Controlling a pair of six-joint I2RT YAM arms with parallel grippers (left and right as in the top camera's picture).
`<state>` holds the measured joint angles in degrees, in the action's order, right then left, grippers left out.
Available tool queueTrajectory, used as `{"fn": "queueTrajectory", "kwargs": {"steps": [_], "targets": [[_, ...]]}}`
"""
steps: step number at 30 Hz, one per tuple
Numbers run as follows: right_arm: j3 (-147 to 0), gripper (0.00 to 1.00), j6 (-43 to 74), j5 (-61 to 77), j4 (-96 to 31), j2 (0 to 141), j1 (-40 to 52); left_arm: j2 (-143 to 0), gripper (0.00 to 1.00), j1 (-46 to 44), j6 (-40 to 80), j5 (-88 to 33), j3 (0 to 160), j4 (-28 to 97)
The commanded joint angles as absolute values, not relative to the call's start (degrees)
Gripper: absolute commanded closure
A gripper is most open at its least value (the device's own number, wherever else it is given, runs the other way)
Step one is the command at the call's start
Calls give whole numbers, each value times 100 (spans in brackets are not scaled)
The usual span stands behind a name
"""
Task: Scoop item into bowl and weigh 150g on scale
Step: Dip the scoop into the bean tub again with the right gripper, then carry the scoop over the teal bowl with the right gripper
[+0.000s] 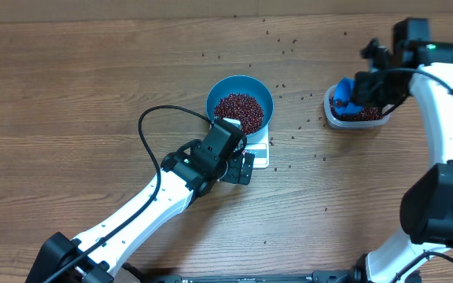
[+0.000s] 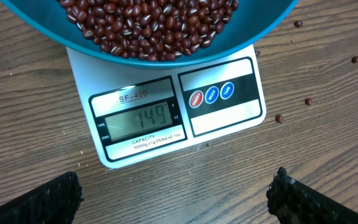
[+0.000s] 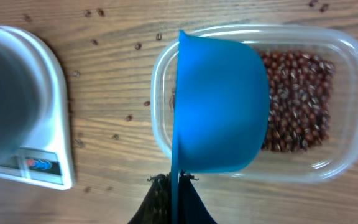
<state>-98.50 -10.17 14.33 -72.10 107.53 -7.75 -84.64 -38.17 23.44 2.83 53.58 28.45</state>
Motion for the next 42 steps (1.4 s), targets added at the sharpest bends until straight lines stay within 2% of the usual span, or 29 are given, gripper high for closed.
{"fn": "queueTrajectory", "kwargs": {"steps": [1,10,13,17,20,27,33,42], "targets": [[-10136,96,-934,1975,-7428,10547,-1094,-8464,0,-3824,2292,316,5330,2827],[-10138,96,-941,2532,-7686,10547,-1422,-8464,1,-3824,2292,316,5330,2827],[-10138,96,-947,3343,-7618,10547,-1422,-8464,0,-3824,2292,316,5330,2827],[-10138,96,-1365,5083,-7531,10545,-1337,-8464,1,-3824,2292,316,5330,2827],[-10167,96,-1374,5293,-7467,10543,-1149,-8464,0,-3824,2292,316,5330,2827],[-11179,96,-1372,4528,-7734,10543,-370,-8464,0,-3824,2292,316,5330,2827],[-12320,96,-1374,2556,-7942,10543,786,-8464,0,-3824,2292,316,5330,2827],[-12300,96,-1374,633,-8005,10556,2174,-8464,0,-3824,2294,316,5330,2827]]}}
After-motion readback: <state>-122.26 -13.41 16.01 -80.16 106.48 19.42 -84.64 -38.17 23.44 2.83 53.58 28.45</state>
